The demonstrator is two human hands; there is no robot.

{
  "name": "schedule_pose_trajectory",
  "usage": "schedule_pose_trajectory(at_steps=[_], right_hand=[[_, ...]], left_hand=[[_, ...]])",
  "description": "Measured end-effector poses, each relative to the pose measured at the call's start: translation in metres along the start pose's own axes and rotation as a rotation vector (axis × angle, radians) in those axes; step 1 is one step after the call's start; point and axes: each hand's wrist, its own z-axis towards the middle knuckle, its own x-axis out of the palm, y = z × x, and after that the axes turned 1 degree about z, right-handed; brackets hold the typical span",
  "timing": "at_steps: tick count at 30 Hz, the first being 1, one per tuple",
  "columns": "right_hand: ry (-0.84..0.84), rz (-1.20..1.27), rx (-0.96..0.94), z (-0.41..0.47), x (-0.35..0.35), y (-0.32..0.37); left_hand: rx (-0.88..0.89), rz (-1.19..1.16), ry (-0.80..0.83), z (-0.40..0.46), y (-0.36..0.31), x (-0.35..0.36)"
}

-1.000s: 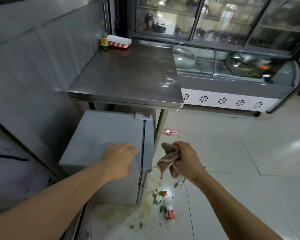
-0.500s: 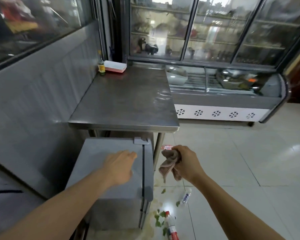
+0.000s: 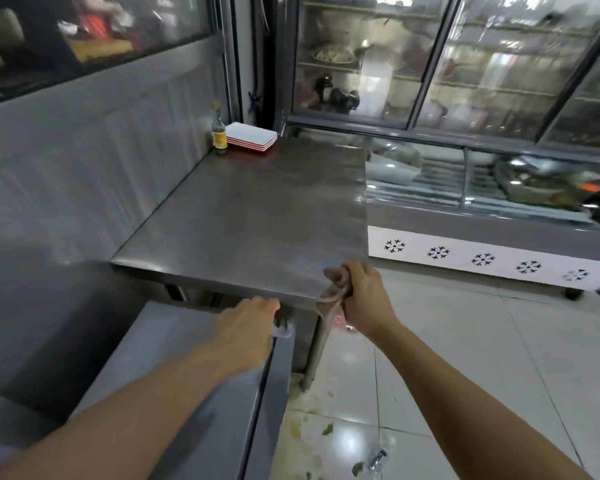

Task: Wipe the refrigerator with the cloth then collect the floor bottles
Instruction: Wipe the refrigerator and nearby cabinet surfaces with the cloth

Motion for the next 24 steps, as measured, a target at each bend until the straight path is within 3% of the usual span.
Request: schedule_pose_trajectory(at_steps=[7, 10, 14, 24], right_hand=[[-0.03, -0.238, -0.088, 0.096, 0.035, -0.052], [0.123, -0.313, -0.041, 0.112, 0.051, -0.07], [0.314, -0.399, 0.0, 0.108, 0.061, -0.078], [0.398, -0.414, -0.105, 0.037, 0.048, -0.007]], left_hand=[[-0.084, 0.039, -0.056, 0.053, -0.005, 0.01], [-0.091, 0.021, -0.044, 0.064, -0.002, 0.016], [-0.1, 0.043, -0.047, 0.067, 0.007, 0.029], [-0.105, 0.019, -0.045, 0.012, 0.027, 0.019]])
